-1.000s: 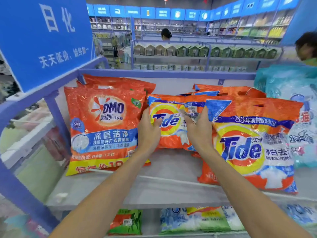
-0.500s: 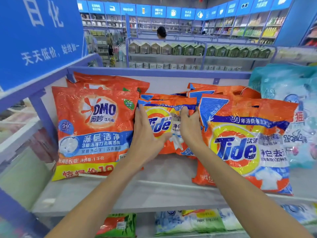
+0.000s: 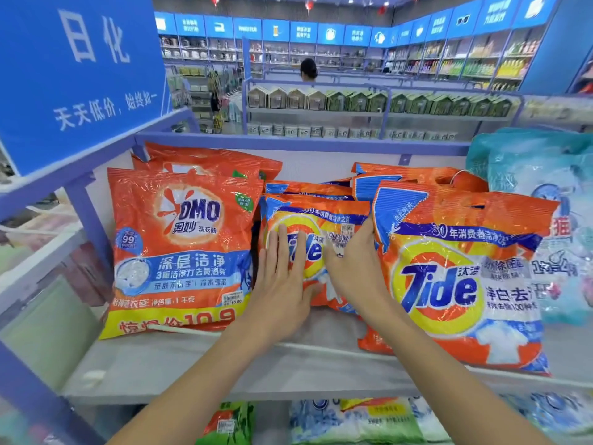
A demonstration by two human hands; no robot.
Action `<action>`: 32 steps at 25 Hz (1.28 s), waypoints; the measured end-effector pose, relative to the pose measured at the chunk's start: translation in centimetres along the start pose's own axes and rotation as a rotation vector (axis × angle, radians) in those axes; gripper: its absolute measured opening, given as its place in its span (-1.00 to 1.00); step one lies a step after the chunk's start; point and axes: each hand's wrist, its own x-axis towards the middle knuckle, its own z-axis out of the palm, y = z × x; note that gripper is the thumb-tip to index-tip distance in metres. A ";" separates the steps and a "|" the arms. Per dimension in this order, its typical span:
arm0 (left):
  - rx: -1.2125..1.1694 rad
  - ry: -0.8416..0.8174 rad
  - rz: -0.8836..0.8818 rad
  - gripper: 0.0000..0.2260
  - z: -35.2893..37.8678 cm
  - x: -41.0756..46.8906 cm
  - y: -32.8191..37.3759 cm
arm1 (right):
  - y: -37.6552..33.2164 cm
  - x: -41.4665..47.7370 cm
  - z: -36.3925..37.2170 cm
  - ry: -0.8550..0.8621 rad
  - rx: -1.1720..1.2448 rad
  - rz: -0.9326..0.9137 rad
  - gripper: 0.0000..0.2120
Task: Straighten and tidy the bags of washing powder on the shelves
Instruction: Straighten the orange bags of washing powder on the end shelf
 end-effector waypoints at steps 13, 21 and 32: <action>0.072 0.074 -0.178 -0.20 1.3 -1.2 0.7 | 0.0 -1.4 -1.4 -0.256 -0.123 -0.006 -0.01; 0.061 0.003 -0.228 -0.20 0.0 -1.4 1.3 | 2.2 -3.6 -0.8 -0.207 -0.781 -0.395 -0.35; -0.010 -0.084 -0.212 -0.31 -3.0 -3.1 2.2 | 1.2 -4.0 -2.9 -0.380 -0.600 -0.354 -0.47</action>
